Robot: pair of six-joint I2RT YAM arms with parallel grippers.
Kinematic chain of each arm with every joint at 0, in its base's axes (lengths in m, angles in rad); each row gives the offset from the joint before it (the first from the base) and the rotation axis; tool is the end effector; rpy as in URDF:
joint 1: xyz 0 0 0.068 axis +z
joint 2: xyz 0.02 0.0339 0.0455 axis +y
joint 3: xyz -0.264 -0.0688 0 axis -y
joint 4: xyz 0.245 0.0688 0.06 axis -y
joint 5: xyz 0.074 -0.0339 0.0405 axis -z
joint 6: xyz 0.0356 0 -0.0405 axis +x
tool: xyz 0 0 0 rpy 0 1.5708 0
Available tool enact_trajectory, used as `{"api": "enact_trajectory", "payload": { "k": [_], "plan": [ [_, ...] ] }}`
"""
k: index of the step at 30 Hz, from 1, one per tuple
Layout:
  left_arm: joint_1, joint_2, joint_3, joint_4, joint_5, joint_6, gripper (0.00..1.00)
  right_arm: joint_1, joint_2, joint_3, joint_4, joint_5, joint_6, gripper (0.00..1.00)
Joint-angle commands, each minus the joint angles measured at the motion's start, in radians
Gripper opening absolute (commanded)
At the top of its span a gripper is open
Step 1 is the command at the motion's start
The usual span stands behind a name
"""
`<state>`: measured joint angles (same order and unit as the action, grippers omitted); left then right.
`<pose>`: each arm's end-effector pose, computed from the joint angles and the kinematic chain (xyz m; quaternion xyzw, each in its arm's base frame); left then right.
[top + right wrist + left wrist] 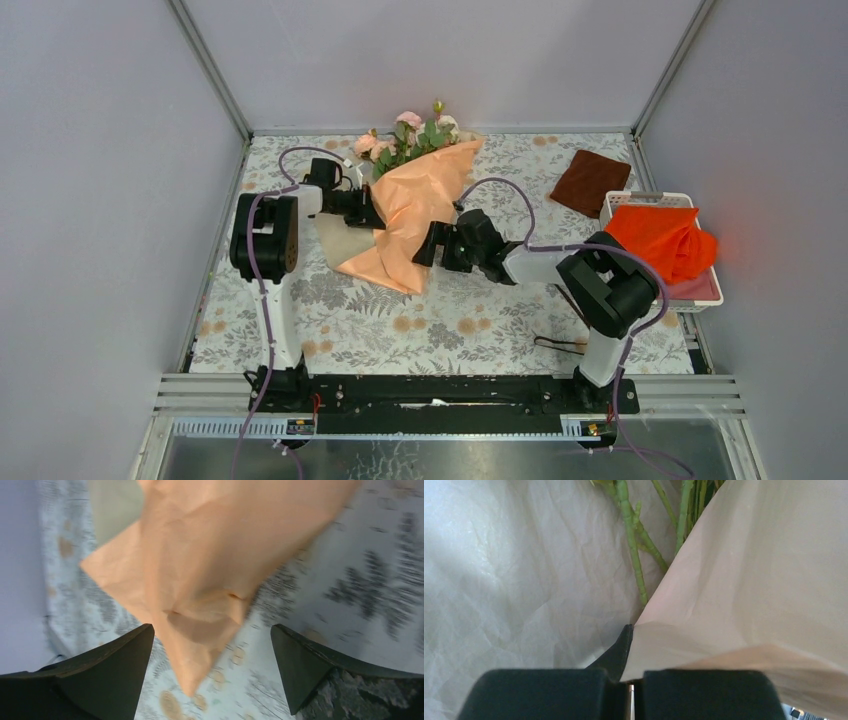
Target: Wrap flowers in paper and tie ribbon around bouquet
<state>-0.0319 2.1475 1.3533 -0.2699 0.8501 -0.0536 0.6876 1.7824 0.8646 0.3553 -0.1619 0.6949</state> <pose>0.4247 -0.0403 0.1169 0.0938 0.8830 -0.4086 0.2111 0.2779 0.2356 0.1553 -0.0359 0.8729 0.3615 0.3258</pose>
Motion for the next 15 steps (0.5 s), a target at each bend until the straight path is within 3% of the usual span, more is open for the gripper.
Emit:
{"api": "enact_trajectory", "payload": {
  "k": [1,3,5,8,11,15],
  "plan": [
    [0.002,-0.003,-0.04,-0.035,-0.05,0.017,0.0,0.015,0.095,-0.015,0.128,-0.116,0.152,0.93],
    [0.004,-0.006,-0.044,-0.035,-0.049,0.014,0.0,0.006,0.131,-0.018,0.18,-0.147,0.187,0.81],
    [0.008,-0.01,-0.046,-0.035,-0.052,0.013,0.0,-0.006,0.154,-0.026,0.221,-0.16,0.225,0.52],
    [0.015,-0.021,-0.056,-0.041,-0.054,0.008,0.0,-0.025,0.131,-0.07,0.242,-0.14,0.244,0.22],
    [0.015,-0.046,-0.089,-0.046,-0.065,0.004,0.0,-0.04,0.075,-0.121,0.204,-0.126,0.213,0.03],
    [-0.001,-0.113,-0.181,-0.051,-0.012,-0.004,0.0,-0.043,-0.006,-0.193,0.132,-0.154,0.146,0.0]
  ]
}}
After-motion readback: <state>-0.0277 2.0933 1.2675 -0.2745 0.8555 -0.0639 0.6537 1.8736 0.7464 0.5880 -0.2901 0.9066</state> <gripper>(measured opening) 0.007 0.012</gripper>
